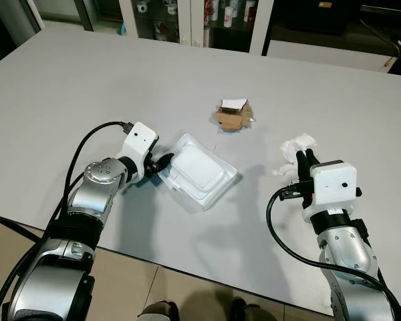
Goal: Picking trash to rubbish bin
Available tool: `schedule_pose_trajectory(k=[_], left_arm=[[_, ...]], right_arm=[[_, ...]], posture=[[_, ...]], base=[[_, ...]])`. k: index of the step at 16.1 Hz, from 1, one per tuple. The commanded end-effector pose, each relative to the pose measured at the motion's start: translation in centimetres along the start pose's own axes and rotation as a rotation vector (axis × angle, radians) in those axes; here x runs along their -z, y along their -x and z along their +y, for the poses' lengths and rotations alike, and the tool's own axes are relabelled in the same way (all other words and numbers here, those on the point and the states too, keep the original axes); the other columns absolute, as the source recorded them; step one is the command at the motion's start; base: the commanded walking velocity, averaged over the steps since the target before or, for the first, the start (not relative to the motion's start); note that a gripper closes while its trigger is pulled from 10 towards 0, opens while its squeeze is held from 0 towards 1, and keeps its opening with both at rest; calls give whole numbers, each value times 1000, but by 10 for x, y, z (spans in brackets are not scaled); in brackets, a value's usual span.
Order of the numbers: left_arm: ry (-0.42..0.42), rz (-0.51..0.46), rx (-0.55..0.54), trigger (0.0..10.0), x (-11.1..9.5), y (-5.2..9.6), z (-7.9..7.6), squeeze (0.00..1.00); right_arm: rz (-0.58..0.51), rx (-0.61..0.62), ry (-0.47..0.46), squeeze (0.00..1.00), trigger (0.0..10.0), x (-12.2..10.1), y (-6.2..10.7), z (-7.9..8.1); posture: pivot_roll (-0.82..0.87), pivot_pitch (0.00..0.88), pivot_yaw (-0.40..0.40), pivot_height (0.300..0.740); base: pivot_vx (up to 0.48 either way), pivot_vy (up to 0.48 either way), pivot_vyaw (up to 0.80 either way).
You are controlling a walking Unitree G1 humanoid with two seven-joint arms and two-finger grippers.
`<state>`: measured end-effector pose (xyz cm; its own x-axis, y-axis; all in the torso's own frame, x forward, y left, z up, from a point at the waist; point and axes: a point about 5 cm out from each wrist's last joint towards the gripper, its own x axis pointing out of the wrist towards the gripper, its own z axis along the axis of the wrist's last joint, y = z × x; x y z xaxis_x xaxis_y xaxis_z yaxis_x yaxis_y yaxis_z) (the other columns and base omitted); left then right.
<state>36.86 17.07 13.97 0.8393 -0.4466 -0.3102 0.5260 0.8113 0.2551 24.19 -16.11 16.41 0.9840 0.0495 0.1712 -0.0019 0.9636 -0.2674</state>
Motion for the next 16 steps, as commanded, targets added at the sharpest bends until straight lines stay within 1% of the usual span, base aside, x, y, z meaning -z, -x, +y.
schedule_pose_trajectory(k=[1, 6, 10, 12, 14, 16], left_arm=[[27, 75, 22, 0, 20, 3, -4, 0], [47, 59, 50, 0, 21, 3, -7, 0], [62, 43, 45, 0, 18, 2, -7, 0], [87, 25, 37, 0, 15, 1, -7, 0], [99, -28, 14, 0, 8, 0, -6, 0], [98, -108, -10, 0, -3, -1, -5, 0]], right_arm=[[4, 1, -2, 0, 10000, 1, 0, 0], [3, 3, -2, 0, 10000, 1, 0, 0], [4, 6, 0, 0, 10000, 2, 0, 0], [2, 5, 2, 0, 10000, 2, -1, 0], [1, 7, 3, 0, 10000, 2, -1, -1], [0, 9, 3, 0, 10000, 2, -2, -1]], posture=[[164, 140, 27, 740], [164, 140, 27, 740], [164, 134, 30, 740], [164, 130, 28, 740], [164, 130, 28, 740], [165, 129, 31, 740]], base=[[0, 0, 0], [0, 0, 0], [0, 0, 0], [0, 0, 0], [0, 0, 0], [0, 0, 0]])
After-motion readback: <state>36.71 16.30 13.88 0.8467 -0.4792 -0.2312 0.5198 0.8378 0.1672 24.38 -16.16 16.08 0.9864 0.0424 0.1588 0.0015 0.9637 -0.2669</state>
